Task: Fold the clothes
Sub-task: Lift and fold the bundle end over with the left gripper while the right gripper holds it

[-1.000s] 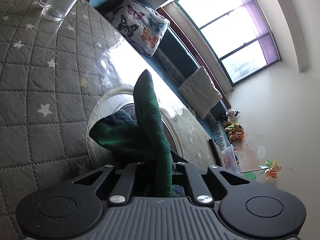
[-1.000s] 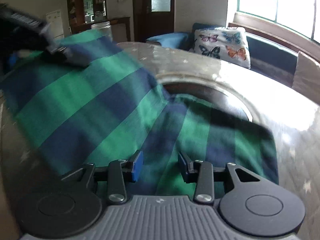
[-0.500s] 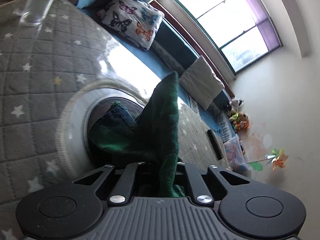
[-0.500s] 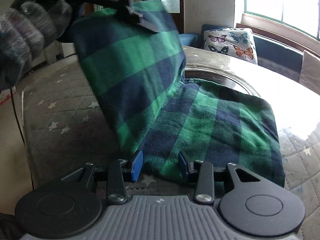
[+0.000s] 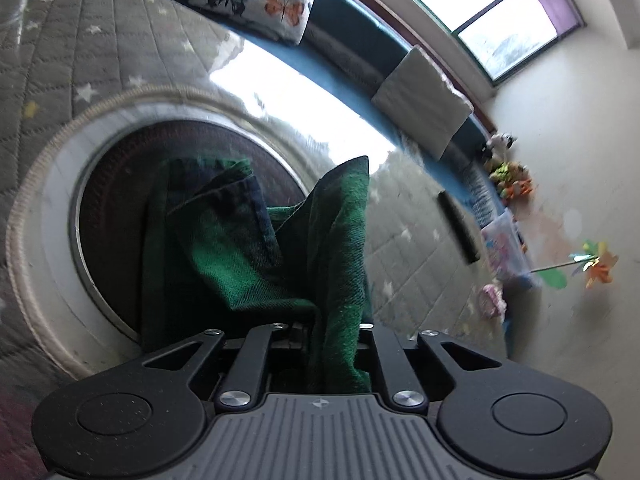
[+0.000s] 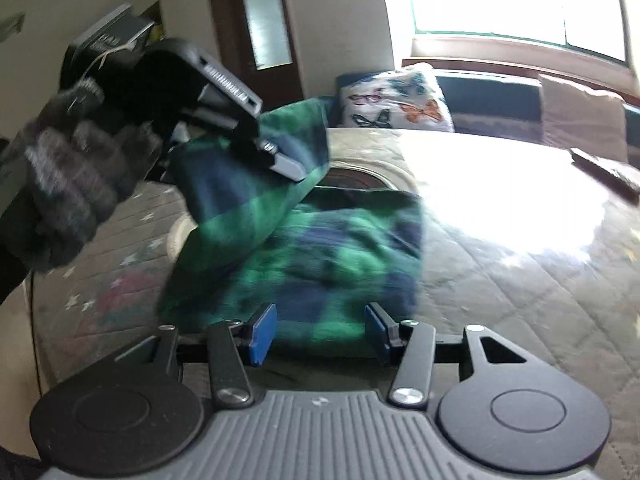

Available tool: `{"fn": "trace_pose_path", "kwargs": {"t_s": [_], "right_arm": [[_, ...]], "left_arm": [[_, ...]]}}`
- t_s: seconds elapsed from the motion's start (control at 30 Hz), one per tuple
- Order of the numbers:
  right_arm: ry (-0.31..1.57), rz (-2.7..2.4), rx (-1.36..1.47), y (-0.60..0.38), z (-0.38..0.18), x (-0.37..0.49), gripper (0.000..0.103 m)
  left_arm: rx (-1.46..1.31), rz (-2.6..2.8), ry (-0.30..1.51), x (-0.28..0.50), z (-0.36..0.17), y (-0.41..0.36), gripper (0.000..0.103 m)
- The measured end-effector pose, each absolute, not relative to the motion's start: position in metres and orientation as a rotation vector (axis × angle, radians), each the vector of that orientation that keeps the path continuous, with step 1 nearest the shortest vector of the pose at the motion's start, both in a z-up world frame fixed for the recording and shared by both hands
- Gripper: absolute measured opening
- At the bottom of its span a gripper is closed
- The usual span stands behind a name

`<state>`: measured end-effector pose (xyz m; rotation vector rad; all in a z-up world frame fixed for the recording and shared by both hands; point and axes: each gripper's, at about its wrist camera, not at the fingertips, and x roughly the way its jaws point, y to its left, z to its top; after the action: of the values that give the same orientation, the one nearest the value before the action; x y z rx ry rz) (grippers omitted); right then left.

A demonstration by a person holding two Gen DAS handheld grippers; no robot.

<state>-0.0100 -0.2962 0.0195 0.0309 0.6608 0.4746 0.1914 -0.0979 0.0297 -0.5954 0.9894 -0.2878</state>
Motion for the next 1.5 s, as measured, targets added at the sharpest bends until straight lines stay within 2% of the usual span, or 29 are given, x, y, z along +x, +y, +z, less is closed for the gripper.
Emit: {"fn": "trace_pose_path", "kwargs": {"t_s": [0.1,0.17,0.3,0.67,1.1,1.5], "right_arm": [[0.669,0.484,0.058,-0.303,0.014,-0.007,0.05],[0.67,0.491,0.069,-0.304,0.01,-0.006,0.05],[0.67,0.504,0.098,-0.308,0.007,-0.004,0.05],[0.671,0.515,0.116,-0.309,0.004,-0.005,0.05],[0.675,0.485,0.106,-0.301,0.006,-0.009,0.05],[0.573,0.467,0.091,-0.299,0.042,-0.015,0.049]], "left_arm": [[-0.572,-0.279,1.004,0.194,0.028,-0.11,0.013],[-0.56,-0.276,1.01,0.195,0.029,-0.116,0.025],[-0.531,-0.272,1.02,0.196,0.029,-0.13,0.038],[-0.511,-0.336,1.022,0.195,0.014,-0.148,0.055],[-0.571,-0.515,1.014,0.191,0.001,-0.147,0.059],[-0.6,-0.612,1.018,0.193,-0.007,-0.144,0.066]]}}
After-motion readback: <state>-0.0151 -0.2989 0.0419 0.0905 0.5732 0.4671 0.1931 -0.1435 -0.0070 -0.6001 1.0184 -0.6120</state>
